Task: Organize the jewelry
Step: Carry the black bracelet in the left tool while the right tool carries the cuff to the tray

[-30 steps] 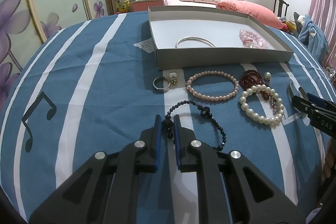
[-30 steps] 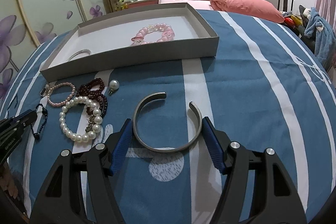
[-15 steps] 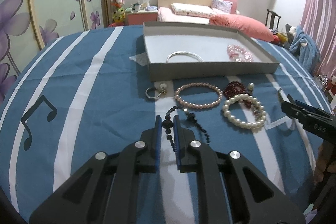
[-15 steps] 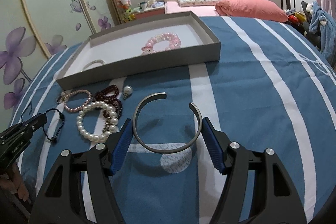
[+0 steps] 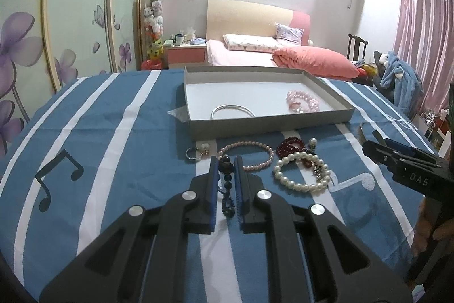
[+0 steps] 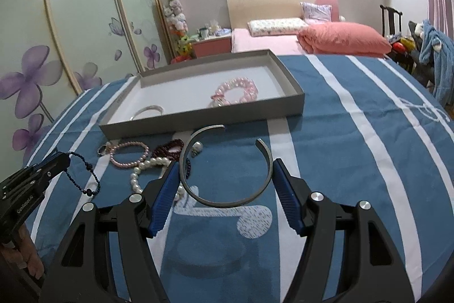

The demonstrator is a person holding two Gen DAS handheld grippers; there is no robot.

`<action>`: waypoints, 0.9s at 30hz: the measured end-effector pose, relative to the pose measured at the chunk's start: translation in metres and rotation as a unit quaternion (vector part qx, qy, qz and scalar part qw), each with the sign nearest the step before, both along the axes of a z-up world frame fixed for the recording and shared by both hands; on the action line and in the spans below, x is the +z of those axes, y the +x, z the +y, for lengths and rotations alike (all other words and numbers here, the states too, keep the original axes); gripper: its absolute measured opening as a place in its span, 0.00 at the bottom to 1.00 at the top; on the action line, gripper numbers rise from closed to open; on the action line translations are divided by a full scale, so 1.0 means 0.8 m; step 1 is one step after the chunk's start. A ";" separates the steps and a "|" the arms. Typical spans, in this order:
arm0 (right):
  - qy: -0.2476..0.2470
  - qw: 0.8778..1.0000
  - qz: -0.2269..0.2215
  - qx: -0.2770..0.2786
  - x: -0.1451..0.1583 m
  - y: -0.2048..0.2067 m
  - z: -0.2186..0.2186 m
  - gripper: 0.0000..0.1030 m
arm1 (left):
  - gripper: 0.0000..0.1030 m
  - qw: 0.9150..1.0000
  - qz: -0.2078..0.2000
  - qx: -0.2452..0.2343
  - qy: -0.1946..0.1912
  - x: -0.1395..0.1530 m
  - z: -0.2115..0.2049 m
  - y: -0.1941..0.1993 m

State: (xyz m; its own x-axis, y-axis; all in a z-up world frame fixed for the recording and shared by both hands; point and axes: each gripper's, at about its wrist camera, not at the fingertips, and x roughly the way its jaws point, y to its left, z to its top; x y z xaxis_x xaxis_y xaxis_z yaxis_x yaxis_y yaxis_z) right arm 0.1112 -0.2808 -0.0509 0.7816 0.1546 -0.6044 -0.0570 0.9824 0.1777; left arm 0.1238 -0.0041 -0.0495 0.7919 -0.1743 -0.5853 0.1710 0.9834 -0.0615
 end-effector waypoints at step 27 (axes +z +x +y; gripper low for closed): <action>-0.046 0.977 -0.207 -0.012 0.077 -0.022 0.032 0.64 | 0.11 0.990 -0.139 0.006 0.008 0.076 -0.047 -0.012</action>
